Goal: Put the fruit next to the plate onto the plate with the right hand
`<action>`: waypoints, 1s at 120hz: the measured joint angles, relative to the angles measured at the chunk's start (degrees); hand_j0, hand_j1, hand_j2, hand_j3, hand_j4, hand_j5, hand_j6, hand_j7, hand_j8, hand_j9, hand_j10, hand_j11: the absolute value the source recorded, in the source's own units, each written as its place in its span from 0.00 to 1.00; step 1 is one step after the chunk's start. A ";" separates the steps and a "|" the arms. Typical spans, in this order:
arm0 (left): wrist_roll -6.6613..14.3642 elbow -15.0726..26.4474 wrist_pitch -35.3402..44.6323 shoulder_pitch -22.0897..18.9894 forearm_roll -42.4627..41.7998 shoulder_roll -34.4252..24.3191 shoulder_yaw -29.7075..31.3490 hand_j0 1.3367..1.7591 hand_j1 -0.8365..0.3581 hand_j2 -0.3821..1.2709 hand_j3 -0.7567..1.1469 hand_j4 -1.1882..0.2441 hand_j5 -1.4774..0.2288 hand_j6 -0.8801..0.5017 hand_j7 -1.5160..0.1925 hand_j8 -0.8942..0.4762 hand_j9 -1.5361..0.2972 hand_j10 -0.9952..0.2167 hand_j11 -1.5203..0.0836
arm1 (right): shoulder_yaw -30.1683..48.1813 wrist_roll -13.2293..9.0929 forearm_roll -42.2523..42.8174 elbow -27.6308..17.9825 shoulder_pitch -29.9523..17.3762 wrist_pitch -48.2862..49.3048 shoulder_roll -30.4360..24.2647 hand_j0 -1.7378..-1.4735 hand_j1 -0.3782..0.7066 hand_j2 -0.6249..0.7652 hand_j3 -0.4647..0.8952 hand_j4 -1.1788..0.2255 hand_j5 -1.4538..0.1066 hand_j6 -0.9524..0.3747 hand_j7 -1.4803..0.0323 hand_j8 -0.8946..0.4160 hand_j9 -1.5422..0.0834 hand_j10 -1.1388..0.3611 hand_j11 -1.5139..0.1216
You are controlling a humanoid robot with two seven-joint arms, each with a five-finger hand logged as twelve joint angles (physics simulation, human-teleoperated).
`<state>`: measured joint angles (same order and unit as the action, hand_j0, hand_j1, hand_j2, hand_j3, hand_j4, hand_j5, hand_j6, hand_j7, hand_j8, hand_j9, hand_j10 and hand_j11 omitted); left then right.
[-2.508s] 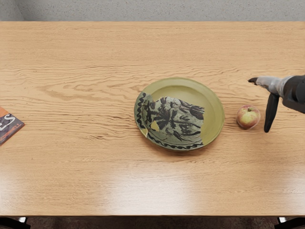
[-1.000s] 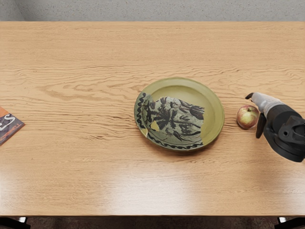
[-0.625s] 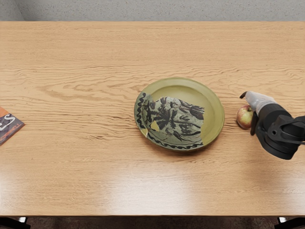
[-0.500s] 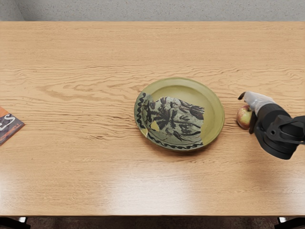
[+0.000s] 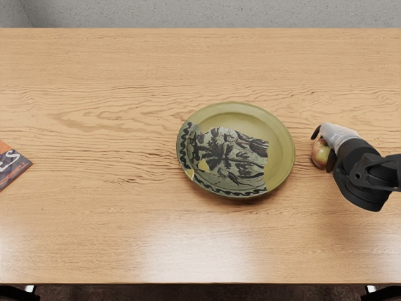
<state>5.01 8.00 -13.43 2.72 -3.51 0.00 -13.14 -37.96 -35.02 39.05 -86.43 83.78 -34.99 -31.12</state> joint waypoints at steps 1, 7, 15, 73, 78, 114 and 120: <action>0.00 0.00 0.01 0.00 0.00 0.00 0.00 0.76 0.99 0.23 0.40 0.83 0.87 0.64 0.89 0.65 0.84 0.82 0.95 | 0.00 0.00 0.00 0.00 -0.01 0.00 0.00 0.30 0.45 0.39 0.34 0.57 0.61 0.43 0.65 0.39 0.64 0.51 0.62; 0.00 0.00 0.01 0.00 0.00 0.00 0.02 0.76 0.99 0.23 0.40 0.83 0.87 0.64 0.89 0.65 0.84 0.82 0.95 | 0.00 0.00 0.02 0.03 -0.09 0.00 0.00 0.30 0.46 0.39 0.34 0.56 0.60 0.42 0.64 0.38 0.63 0.50 0.61; 0.00 0.00 0.00 0.00 0.00 0.00 0.03 0.76 0.99 0.23 0.40 0.83 0.87 0.64 0.89 0.65 0.84 0.82 0.95 | -0.01 -0.01 0.05 0.07 -0.18 0.00 0.00 0.31 0.47 0.40 0.34 0.54 0.58 0.43 0.62 0.37 0.61 0.48 0.59; 0.00 0.00 -0.01 0.00 0.00 0.00 -0.05 0.76 0.99 0.23 0.40 0.83 0.87 0.64 0.89 0.65 0.84 0.82 0.95 | -0.01 0.04 0.02 -0.45 0.24 0.01 -0.34 0.32 0.51 0.46 0.34 0.48 0.50 0.47 0.54 0.41 0.54 0.42 0.51; 0.00 0.00 -0.01 0.00 0.00 0.00 -0.05 0.76 0.99 0.23 0.40 0.83 0.87 0.64 0.89 0.65 0.84 0.82 0.95 | -0.01 0.04 0.01 -0.63 0.32 0.02 -0.46 0.32 0.51 0.46 0.34 0.48 0.49 0.47 0.53 0.41 0.53 0.42 0.51; 0.00 0.00 0.00 0.30 0.00 0.00 0.03 0.76 0.99 0.23 0.40 0.83 0.87 0.64 0.89 0.65 0.84 0.82 0.95 | 0.14 0.06 0.19 -3.62 2.25 0.02 -3.68 0.32 0.50 0.43 0.34 0.47 0.47 0.48 0.52 0.42 0.51 0.41 0.49; 0.00 0.00 0.00 0.43 0.00 0.00 0.03 0.76 0.99 0.23 0.40 0.83 0.87 0.64 0.89 0.65 0.84 0.82 0.95 | 0.18 0.06 0.19 -4.38 2.88 0.03 -4.57 0.32 0.49 0.42 0.34 0.47 0.47 0.48 0.52 0.42 0.51 0.41 0.49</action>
<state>5.01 8.00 -13.43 3.16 -3.51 0.00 -13.11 -37.78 -34.96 39.24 -90.81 86.66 -34.97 -35.69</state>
